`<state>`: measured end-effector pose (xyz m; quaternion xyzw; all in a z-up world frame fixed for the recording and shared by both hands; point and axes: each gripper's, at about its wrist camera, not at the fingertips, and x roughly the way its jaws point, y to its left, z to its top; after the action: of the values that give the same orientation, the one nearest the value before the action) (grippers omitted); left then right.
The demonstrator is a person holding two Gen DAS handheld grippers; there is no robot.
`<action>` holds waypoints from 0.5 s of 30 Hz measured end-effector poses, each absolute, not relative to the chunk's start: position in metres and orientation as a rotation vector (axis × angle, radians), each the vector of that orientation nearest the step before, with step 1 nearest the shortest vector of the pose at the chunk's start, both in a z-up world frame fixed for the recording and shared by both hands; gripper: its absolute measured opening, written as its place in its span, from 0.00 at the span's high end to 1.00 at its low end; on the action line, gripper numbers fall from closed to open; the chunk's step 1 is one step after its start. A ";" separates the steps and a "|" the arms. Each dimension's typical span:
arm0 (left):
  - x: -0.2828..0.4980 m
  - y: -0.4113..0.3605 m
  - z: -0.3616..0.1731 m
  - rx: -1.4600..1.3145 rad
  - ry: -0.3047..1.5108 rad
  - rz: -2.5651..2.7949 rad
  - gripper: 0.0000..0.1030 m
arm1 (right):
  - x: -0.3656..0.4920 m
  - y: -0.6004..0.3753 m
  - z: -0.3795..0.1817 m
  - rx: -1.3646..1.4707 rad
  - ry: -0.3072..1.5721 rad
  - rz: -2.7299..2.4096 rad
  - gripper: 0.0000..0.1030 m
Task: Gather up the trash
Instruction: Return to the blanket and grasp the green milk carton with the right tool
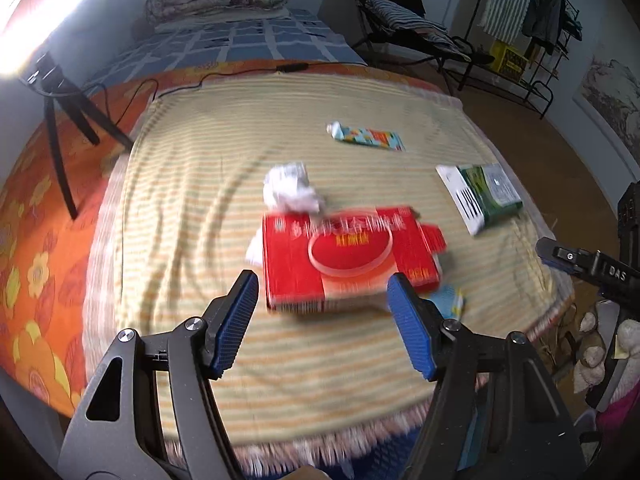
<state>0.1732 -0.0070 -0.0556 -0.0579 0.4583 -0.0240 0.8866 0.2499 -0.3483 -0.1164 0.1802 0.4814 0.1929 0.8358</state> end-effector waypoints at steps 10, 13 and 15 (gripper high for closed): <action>0.213 0.001 -0.061 -0.157 0.949 -0.027 0.33 | 0.313 -0.366 -0.158 0.674 1.084 0.281 0.25; 0.222 0.004 -0.064 -0.163 0.951 -0.024 0.33 | 0.327 -0.367 -0.161 0.708 1.059 0.244 0.25; 0.226 0.006 -0.067 -0.171 0.958 -0.023 0.33 | 0.336 -0.365 -0.161 0.717 1.048 0.222 0.25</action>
<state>0.2264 0.0056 -0.0673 -0.0821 0.4601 -0.0112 0.8840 0.3357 -0.3645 -0.1611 0.3343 0.4886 0.1036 0.7992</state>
